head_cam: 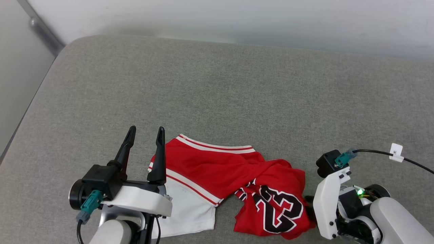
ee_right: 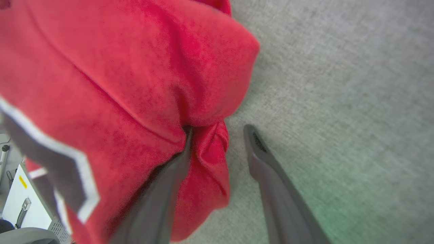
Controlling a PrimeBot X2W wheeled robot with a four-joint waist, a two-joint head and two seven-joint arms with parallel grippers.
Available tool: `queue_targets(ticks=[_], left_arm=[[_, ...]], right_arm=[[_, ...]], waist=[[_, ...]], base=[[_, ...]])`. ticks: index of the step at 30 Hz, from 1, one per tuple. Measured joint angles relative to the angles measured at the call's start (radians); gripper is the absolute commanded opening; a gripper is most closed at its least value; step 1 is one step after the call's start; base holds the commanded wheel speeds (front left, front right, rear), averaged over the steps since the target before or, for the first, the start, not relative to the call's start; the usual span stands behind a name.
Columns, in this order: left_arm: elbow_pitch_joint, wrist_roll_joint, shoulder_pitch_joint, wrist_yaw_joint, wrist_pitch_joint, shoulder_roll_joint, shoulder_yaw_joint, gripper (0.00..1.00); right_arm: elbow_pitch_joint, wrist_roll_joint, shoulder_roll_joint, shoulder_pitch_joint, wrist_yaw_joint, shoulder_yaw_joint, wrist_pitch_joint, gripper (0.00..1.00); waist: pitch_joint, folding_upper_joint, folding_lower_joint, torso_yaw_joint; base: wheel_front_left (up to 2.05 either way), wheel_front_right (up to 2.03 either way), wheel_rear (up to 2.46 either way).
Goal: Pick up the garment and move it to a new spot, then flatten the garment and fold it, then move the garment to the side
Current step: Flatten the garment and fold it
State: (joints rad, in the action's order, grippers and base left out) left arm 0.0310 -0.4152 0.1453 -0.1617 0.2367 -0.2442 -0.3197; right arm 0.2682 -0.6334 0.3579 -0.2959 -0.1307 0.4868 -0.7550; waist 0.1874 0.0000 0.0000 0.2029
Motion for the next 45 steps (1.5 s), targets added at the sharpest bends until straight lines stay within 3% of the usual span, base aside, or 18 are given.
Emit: queue_targets(ticks=[2,7,16,22,25,30,35,36,37,38,45], left_arm=[[-0.003,0.000,0.006,0.001,0.001,0.001,-0.002,1.00],[-0.008,-0.001,0.008,0.002,0.004,0.002,-0.001,1.00],[-0.017,-0.010,0.006,-0.001,-0.002,-0.002,-0.003,1.00],[-0.018,-0.014,0.000,-0.006,-0.009,-0.010,-0.002,1.00],[-0.017,-0.021,-0.015,-0.007,-0.014,-0.016,0.001,1.00],[-0.017,-0.030,-0.038,-0.016,-0.028,-0.029,0.008,1.00],[-0.020,-0.037,-0.044,-0.017,-0.045,-0.040,0.007,1.00],[-0.022,-0.038,-0.047,-0.017,-0.048,-0.042,0.008,1.00],[-0.023,-0.039,-0.050,-0.019,-0.049,-0.044,0.008,1.00],[-0.026,-0.040,-0.055,-0.019,-0.051,-0.045,0.008,1.00],[-0.037,-0.055,-0.083,-0.024,-0.063,-0.057,0.012,1.00]], right_arm=[[0.014,-0.018,0.001,-0.012,0.000,0.005,-0.011,0.00],[0.021,0.000,0.002,-0.044,-0.001,-0.015,0.079,0.00],[0.025,0.114,0.042,-0.155,0.000,-0.211,0.184,0.00],[-0.029,0.183,0.038,-0.067,0.000,-0.377,0.210,0.00],[-0.073,0.216,0.005,0.063,0.000,-0.466,0.211,0.00],[-0.145,0.255,-0.106,0.289,0.000,-0.597,0.190,0.00],[-0.170,0.269,-0.230,0.446,0.000,-0.625,0.174,0.00],[-0.168,0.275,-0.239,0.459,0.000,-0.622,0.185,0.07],[-0.163,0.273,-0.247,0.465,0.000,-0.625,0.202,0.47],[-0.161,0.271,-0.259,0.465,0.000,-0.635,0.234,1.00],[-0.195,0.308,-0.294,0.447,0.000,-0.662,0.579,1.00]], waist=[[0.003,0.0000,0.0000,-0.003],[0.001,0.0000,0.0000,-0.021],[-0.020,0.0000,0.0001,-0.072],[-0.038,0.0000,0.0000,-0.110],[-0.050,0.0000,0.0000,-0.129],[-0.074,0.0000,0.0000,-0.162],[-0.091,0.0000,0.0000,-0.182],[-0.094,0.0000,0.0000,-0.184],[-0.097,0.0000,0.0000,-0.186],[-0.100,0.0000,0.0000,-0.188],[-0.134,0.0000,0.0000,-0.197]], base=[[0.00,0.00,0.00],[0.00,0.00,0.00],[0.00,0.00,0.00],[0.00,0.00,0.00],[0.00,0.00,0.00],[0.00,0.00,0.00],[0.00,0.00,0.00],[0.00,0.00,0.00],[0.00,0.00,0.00],[0.00,0.00,0.00],[0.00,0.00,0.00]])
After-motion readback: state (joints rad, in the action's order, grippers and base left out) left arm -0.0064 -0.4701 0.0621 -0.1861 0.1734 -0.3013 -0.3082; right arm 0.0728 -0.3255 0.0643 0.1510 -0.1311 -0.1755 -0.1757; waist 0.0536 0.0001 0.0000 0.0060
